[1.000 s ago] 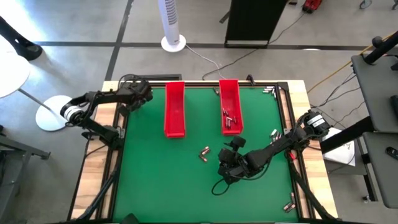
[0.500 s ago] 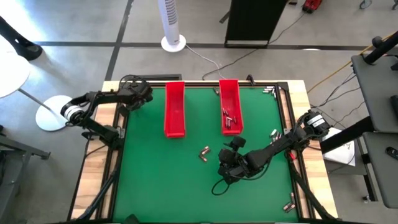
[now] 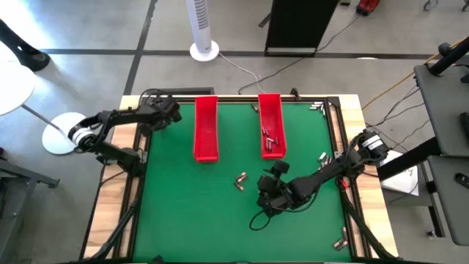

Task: Sort batteries
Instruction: Put the silver battery into the right red bin

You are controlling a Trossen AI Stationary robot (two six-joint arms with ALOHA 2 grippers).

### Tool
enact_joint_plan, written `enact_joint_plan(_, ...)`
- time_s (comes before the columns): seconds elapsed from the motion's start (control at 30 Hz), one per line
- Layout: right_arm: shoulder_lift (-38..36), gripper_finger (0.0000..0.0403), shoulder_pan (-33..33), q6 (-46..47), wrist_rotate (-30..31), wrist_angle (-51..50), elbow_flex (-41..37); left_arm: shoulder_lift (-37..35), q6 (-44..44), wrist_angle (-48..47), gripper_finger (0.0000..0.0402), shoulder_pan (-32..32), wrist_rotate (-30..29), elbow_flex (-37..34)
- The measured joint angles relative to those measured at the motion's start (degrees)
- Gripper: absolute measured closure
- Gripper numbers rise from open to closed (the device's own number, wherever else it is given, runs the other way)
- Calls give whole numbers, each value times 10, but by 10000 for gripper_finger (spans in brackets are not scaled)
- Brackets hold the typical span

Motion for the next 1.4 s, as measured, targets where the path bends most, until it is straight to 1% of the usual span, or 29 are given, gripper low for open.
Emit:
enact_joint_plan(0.23,0,131,0,0,0,0,0,-80,18,0,368,-27,-2,0)
enact_joint_plan(0.4,0,138,0,1,-1,-1,0,-138,33,0,368,-56,-5,1)
enact_joint_plan(0.6,0,151,0,2,-2,-1,0,-194,47,2,367,-112,-19,1)
enact_joint_plan(0.77,0,152,0,16,-2,-1,0,-221,48,13,367,-162,-24,7)
enact_joint_plan(0.9,0,142,-1,18,0,0,0,-227,61,15,367,-205,-45,34)
enact_joint_plan(1.07,0,128,-3,19,0,3,0,-212,93,16,367,-268,-80,96)
enact_joint_plan(1.23,0,117,-3,18,-4,4,0,-179,111,15,367,-327,-106,168)
enact_joint_plan(1.4,-4,110,-2,7,5,-18,0,-127,146,16,367,-367,-113,245)
